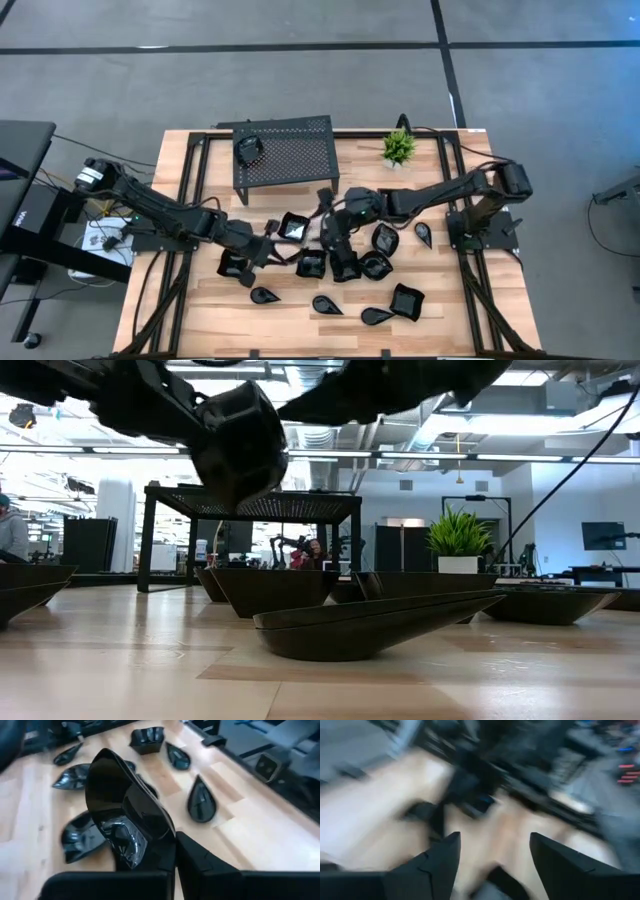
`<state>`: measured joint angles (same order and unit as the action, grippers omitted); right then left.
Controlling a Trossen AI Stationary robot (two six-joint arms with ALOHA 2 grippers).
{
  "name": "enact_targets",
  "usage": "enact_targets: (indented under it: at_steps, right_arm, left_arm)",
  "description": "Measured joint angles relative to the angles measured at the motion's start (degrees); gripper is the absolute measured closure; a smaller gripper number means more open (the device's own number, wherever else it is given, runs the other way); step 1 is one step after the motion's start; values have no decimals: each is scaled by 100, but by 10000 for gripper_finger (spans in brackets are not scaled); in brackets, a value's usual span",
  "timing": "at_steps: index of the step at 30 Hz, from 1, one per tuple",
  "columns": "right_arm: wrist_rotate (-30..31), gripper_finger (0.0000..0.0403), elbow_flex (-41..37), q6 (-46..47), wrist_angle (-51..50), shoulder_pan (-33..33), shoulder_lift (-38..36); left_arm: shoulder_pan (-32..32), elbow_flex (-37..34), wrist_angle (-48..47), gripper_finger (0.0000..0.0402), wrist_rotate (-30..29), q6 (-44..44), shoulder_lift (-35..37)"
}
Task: Pick & Place Mini shaped plates
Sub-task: Stack the black leaf shaped plate on top of the black leaf shaped plate on the shelf
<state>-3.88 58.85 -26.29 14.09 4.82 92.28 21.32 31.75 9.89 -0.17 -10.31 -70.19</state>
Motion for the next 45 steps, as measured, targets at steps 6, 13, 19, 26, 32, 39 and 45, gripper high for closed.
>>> enact_targets:
  at_steps: [6,13,19,26,32,39,45]
  right_arm:
    - [1565,161,0,-662,-1081,232,-1076]
    - [3090,180,-116,380,-2565,514,-2418]
    - [2886,191,-1129,1062,-1722,252,-2631]
    - [2963,195,-1852,392,12,-244,-2258]
    - [2949,194,-1864,386,158,-423,-2222]
    - [2942,198,-1862,337,193,-416,-2244]
    - [2942,199,-1862,329,214,-422,-2244]
  left_arm:
    - [395,111,-245,393,-1365,161,228]
    - [-32,1219,-1972,393,-2795,-366,1060]
    - [-1620,2398,-3600,394,-3034,-129,1416]
    - [-3846,2732,-5122,393,-2362,430,1382]
    - [-4805,2503,-5251,389,-1594,538,1328]
    - [-4872,2150,-5218,392,-1475,525,1303]
    - [-4870,1990,-5105,371,-1608,543,1303]
